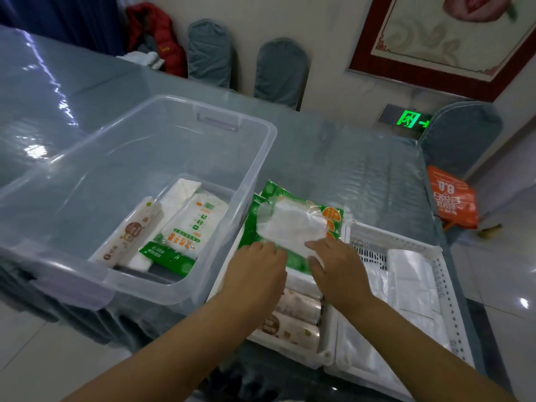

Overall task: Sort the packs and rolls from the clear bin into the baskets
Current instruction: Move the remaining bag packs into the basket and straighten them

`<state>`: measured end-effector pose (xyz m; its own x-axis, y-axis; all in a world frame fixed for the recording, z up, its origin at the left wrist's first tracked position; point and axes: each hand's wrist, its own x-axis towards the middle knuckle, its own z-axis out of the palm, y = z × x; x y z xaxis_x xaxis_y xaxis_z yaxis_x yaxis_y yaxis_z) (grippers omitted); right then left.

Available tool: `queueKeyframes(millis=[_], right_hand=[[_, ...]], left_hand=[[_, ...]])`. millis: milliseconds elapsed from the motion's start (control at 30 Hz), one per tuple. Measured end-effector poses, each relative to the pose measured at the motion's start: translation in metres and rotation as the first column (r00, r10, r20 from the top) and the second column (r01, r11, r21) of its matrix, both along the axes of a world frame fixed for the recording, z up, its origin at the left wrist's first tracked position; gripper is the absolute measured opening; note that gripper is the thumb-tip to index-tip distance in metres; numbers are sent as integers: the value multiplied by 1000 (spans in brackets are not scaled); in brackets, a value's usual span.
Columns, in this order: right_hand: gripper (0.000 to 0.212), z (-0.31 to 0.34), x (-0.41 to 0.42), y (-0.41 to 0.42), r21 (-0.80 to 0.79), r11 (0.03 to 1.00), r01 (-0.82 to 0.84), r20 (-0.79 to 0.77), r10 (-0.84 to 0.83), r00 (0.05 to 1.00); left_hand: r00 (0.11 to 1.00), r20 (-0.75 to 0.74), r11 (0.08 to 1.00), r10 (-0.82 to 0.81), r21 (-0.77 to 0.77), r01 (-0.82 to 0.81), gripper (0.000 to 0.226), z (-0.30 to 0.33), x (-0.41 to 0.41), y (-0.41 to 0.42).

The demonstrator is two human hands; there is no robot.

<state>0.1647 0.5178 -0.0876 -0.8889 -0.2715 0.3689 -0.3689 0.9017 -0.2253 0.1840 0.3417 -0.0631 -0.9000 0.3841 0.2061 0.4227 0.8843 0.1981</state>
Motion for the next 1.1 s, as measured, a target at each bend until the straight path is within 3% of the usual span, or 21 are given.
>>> queueKeyframes(millis=[133, 267, 533, 633, 700, 800, 867, 967, 1100], right_hand=[[16, 53, -12, -7, -73, 997, -10, -152, -1, 988], [8, 92, -29, -35, -95, 994, -48, -250, 22, 968], [11, 120, -77, -148, -93, 968, -232, -216, 208, 954], [17, 114, -106, -201, -51, 961, -272, -103, 266, 958], [21, 101, -129, -235, 6, 967, -254, 64, 253, 965], [25, 69, -172, -279, 187, 960, -208, 335, 136, 932], [25, 47, -199, -300, 261, 946, -191, 470, 48, 881], [26, 11, -233, -314, 258, 963, -85, 601, -91, 794], [33, -28, -258, -326, 188, 976, 108, 651, -206, 731]], left_hand=[[985, -167, 999, -52, 3, 53, 12, 63, -3, -17], [966, -252, 998, 66, 8, -66, 13, 103, -27, -77], [914, -76, 916, 398, -30, -401, 21, 105, -94, -236], [932, -29, 926, 362, -103, -363, 25, 99, -113, -280], [964, -39, 950, 264, -162, -267, 27, 94, -125, -305], [988, -39, 963, 147, -223, -152, 31, 84, -140, -334], [995, -22, 978, 98, -183, -101, 31, 78, -149, -348], [999, -24, 992, 28, -126, -31, 29, 69, -158, -358], [999, -42, 993, -16, -115, 11, 27, 57, -164, -360]])
